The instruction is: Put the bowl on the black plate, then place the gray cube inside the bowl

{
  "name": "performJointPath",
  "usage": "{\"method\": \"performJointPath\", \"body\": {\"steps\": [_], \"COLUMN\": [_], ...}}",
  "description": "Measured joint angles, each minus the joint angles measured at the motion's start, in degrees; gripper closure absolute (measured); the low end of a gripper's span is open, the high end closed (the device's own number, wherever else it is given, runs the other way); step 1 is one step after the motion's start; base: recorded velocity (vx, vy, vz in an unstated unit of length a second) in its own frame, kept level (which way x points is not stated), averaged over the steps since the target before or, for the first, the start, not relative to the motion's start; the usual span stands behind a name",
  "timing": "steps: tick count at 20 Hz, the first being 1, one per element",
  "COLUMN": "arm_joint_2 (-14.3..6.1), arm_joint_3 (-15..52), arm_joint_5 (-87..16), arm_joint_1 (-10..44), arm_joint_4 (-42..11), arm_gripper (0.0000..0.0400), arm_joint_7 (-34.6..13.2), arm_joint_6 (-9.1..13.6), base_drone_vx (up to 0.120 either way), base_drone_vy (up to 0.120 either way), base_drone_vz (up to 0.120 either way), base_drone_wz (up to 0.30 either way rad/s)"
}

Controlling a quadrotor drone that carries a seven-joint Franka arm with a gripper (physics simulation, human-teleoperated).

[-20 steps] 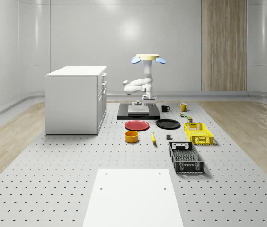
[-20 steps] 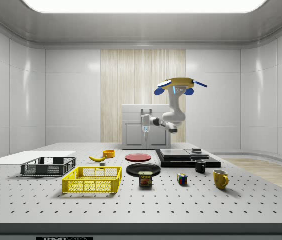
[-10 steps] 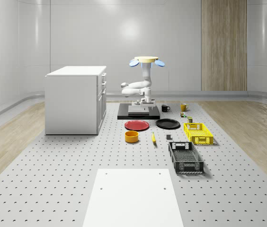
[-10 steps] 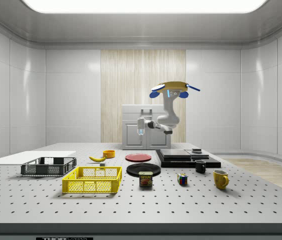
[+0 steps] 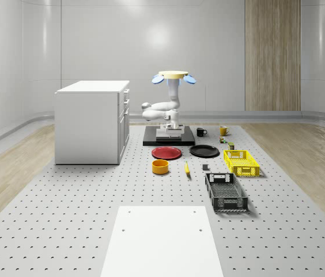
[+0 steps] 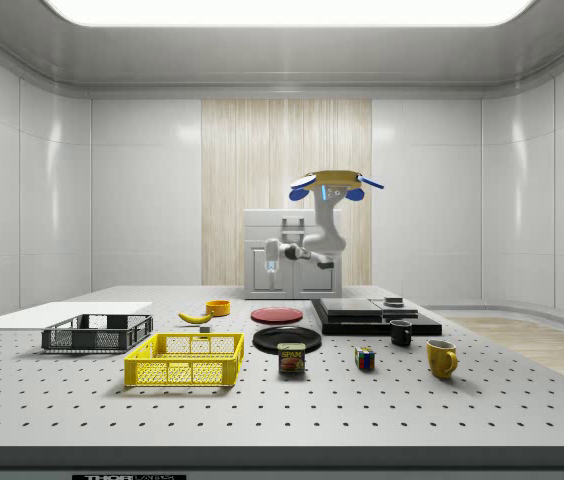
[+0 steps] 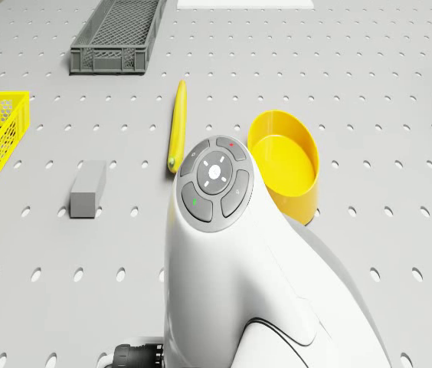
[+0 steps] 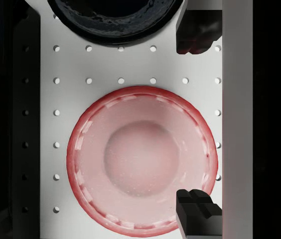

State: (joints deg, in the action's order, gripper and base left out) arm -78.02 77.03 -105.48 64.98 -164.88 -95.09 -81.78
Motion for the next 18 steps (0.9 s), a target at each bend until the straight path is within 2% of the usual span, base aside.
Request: {"method": "performJointPath", "body": {"steps": [2,18], "arm_joint_2": [-0.35,-2.92], "arm_joint_3": [0.07,0.56], "arm_joint_5": [0.16,1.28], "arm_joint_1": [0.09,0.72], "arm_joint_4": [0.02,0.15], "arm_gripper": [0.0000,0.0000], "arm_joint_7": [-0.08,-0.62], "arm_joint_6": [-0.33,-2.72], "base_drone_vx": [0.120,0.120], "base_drone_vy": [0.000,0.000], "base_drone_vz": [-0.080,0.000], "base_drone_wz": [0.000,0.000]}}
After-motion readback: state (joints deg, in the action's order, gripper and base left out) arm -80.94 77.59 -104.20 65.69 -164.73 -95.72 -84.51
